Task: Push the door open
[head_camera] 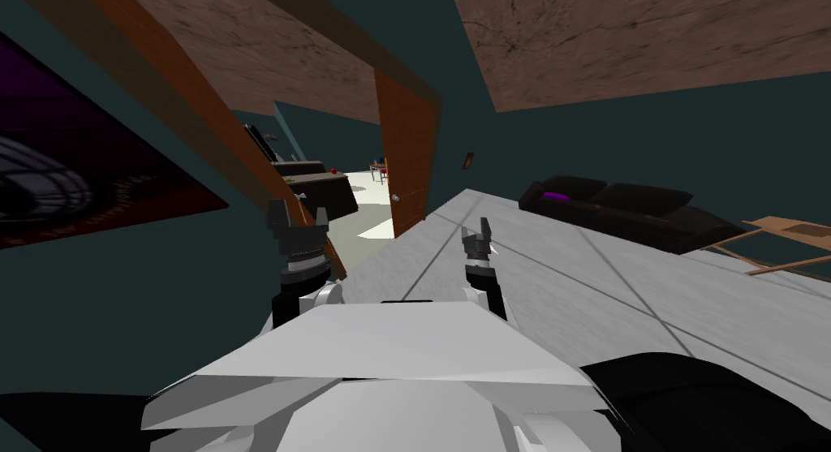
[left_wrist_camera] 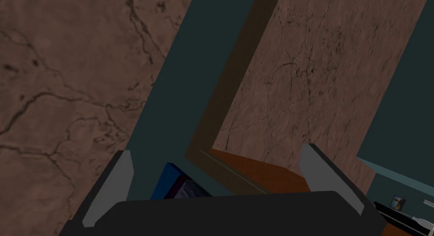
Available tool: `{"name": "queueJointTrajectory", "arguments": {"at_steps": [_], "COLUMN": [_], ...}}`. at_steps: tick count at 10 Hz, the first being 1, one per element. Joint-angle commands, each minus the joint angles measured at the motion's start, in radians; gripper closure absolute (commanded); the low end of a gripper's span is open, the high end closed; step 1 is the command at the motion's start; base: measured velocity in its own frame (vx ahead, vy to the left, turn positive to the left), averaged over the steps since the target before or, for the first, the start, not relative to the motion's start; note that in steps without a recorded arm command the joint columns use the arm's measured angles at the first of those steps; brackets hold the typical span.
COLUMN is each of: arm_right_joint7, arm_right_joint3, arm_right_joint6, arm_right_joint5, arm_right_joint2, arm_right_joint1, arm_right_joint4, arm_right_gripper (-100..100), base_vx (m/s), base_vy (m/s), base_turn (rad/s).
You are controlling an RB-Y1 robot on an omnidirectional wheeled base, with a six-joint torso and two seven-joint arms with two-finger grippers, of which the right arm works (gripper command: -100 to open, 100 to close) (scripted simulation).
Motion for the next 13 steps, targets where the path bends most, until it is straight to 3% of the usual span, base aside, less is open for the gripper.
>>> {"name": "queueJointTrajectory", "arguments": {"at_steps": [1,13], "arm_right_joint7": [0.029,0.257], "arm_right_joint3": [-0.001,-0.006], "arm_right_joint6": [-0.007,-0.059], "arm_right_joint5": [-0.002,-0.018], "arm_right_joint2": [-0.007,-0.043], "arm_right_joint1": [-0.007,-0.062], "arm_right_joint4": [0.023,0.202], "arm_right_gripper": [-100,-100], "base_vx": [0.025,0.102], "base_vy": [0.091,-0.023], "base_turn": [0.101,0.115]}}
